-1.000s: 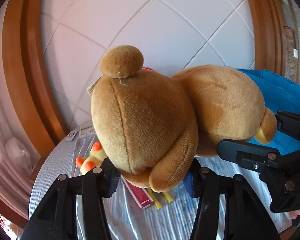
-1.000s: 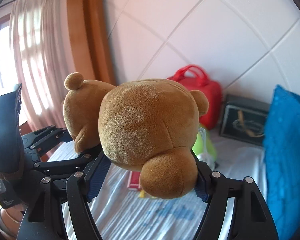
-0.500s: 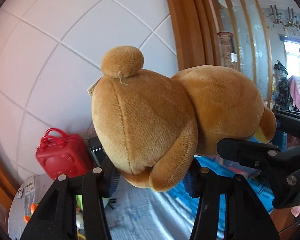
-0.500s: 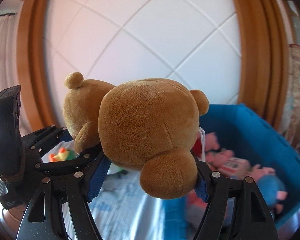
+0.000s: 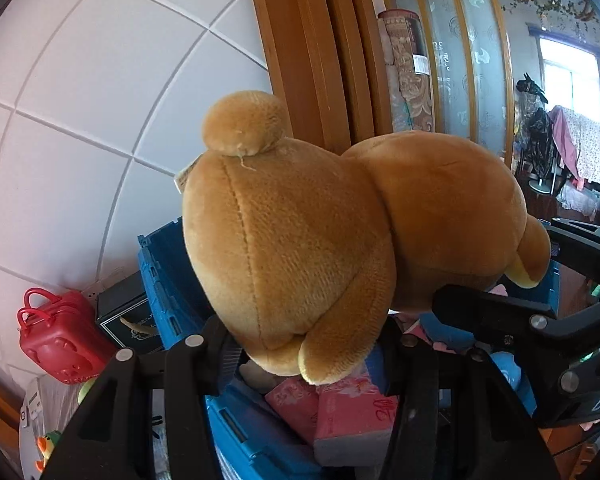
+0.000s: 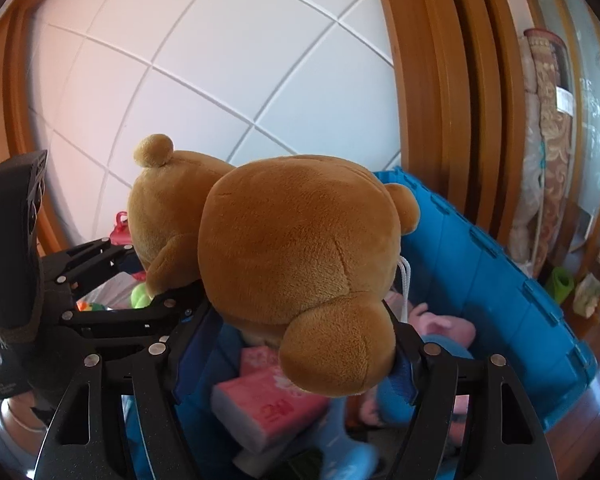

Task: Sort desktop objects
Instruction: 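Lift the brown bear plush with both grippers and carry it over the crate, then open both grippers to drop the bear plush into the blue crate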

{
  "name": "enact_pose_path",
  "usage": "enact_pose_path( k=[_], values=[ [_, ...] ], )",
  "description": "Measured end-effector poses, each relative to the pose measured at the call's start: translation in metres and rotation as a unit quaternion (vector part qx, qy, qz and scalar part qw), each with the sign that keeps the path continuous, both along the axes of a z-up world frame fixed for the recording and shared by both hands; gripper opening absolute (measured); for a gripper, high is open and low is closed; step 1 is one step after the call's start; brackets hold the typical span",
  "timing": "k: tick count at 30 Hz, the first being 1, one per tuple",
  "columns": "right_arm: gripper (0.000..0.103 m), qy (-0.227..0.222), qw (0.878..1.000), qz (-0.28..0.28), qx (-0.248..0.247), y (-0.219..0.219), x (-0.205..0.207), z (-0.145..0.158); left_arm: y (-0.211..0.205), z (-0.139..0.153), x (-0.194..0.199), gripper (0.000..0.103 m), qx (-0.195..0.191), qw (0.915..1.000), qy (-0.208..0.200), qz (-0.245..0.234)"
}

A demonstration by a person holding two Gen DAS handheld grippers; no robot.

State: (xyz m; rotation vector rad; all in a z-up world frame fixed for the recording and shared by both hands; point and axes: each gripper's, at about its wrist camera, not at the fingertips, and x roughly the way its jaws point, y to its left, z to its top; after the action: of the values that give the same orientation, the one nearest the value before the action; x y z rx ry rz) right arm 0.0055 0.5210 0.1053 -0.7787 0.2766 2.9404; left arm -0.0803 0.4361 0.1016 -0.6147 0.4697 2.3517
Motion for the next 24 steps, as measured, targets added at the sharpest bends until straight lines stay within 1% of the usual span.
enact_pose_path(
  k=[4, 7, 11, 13, 14, 15, 16, 17, 18, 19, 21, 24],
  values=[
    [0.074, -0.002, 1.000, 0.003, -0.004, 0.019, 0.001, -0.004, 0.030, -0.002, -0.006, 0.051, -0.021, 0.9998, -0.007, 0.002],
    [0.074, -0.004, 1.000, 0.008, -0.013, 0.034, -0.001, -0.009, 0.045, -0.009, -0.009, 0.051, -0.031, 0.9994, -0.010, 0.007],
    [0.074, -0.015, 0.999, 0.016, -0.030, 0.047, -0.009, -0.025, 0.047, -0.019, -0.019, 0.051, -0.057, 0.9980, -0.026, 0.012],
    [0.074, -0.020, 0.999, 0.020, -0.039, 0.052, -0.017, -0.031, 0.049, -0.025, -0.027, 0.054, -0.070, 0.9966, -0.040, 0.018],
    [0.074, -0.033, 0.998, 0.023, -0.047, 0.052, -0.021, -0.034, 0.051, -0.030, -0.031, 0.055, -0.077, 0.9957, -0.047, 0.023],
    [0.074, -0.032, 0.998, 0.021, -0.045, 0.056, -0.022, -0.035, 0.052, -0.033, -0.035, 0.055, -0.084, 0.9947, -0.055, 0.025],
    [0.077, -0.027, 0.999, 0.015, -0.039, 0.055, -0.021, -0.034, 0.055, -0.039, -0.041, 0.055, -0.096, 0.9920, -0.078, 0.025],
    [0.079, -0.029, 0.999, 0.004, -0.031, 0.054, -0.020, -0.033, 0.057, -0.041, -0.045, 0.055, -0.098, 0.9902, -0.096, 0.023],
    [0.082, -0.039, 0.999, -0.008, -0.026, 0.053, -0.021, -0.033, 0.058, -0.043, -0.049, 0.055, -0.098, 0.9890, -0.108, 0.021],
    [0.088, -0.051, 0.998, -0.009, -0.027, 0.052, -0.024, -0.034, 0.058, -0.044, -0.050, 0.055, -0.100, 0.9884, -0.112, 0.023],
    [0.090, -0.073, 0.997, -0.003, -0.037, 0.053, -0.027, -0.038, 0.059, -0.046, -0.050, 0.055, -0.107, 0.9871, -0.115, 0.028],
    [0.097, -0.081, 0.995, -0.009, -0.060, 0.060, -0.027, -0.040, 0.063, -0.052, -0.051, 0.055, -0.120, 0.9832, -0.136, 0.024]
  ],
)
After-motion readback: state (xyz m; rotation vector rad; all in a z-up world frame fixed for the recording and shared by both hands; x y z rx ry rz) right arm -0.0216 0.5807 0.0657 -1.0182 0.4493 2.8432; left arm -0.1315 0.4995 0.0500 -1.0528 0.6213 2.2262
